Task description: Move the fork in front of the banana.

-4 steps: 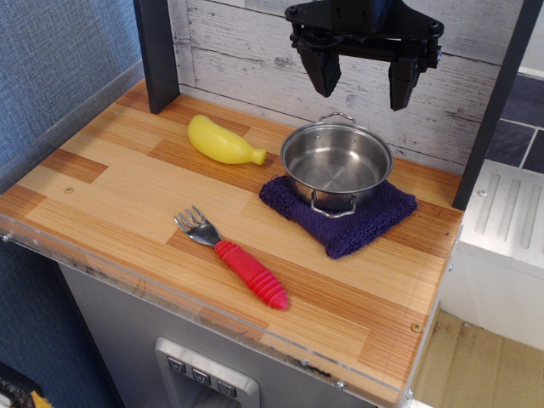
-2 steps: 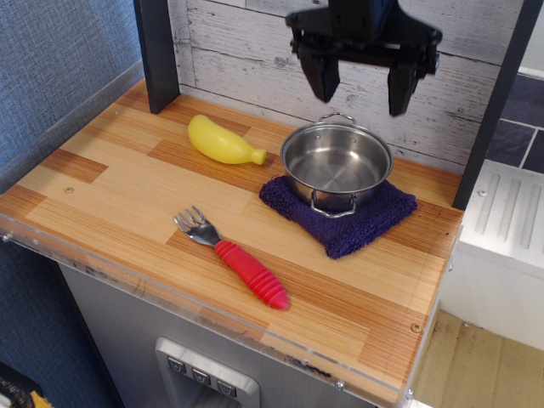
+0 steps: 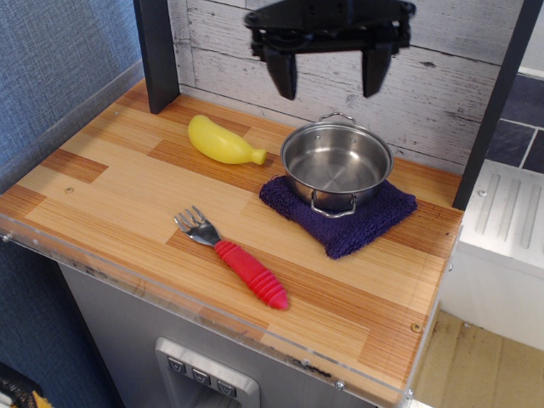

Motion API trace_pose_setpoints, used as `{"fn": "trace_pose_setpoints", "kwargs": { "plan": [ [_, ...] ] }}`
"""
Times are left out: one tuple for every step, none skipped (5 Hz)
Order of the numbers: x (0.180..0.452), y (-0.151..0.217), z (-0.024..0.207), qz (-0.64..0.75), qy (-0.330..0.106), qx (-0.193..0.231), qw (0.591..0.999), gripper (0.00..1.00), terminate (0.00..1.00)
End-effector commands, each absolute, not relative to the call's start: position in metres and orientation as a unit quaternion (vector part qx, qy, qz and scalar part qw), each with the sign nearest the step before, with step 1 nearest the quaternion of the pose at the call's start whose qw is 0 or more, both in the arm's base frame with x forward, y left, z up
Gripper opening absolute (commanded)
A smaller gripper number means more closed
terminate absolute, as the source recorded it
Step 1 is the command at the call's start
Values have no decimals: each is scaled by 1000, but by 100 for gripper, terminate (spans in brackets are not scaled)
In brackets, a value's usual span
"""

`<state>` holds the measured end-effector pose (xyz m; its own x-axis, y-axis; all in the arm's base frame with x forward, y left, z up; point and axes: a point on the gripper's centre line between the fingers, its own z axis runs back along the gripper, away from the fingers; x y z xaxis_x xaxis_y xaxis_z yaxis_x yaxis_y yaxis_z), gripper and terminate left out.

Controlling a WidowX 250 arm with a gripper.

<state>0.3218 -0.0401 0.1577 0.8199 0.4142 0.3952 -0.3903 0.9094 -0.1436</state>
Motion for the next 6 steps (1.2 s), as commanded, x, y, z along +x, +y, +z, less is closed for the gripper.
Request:
{"fn": "trace_pose_setpoints", "kwargs": {
  "plan": [
    [269, -18, 173, 438, -211, -25, 874, 100, 0],
    [244, -12, 159, 526, -165, 5, 834, 100, 0],
    [229, -11, 134, 574, -133, 2, 808, 100, 0],
    [221, -9, 107, 600, -105, -7, 793, 100, 0],
    [225, -8, 83, 595, -93, -24, 798, 100, 0],
    [230, -8, 72, 592, -90, -18, 800, 100, 0]
  ]
}}
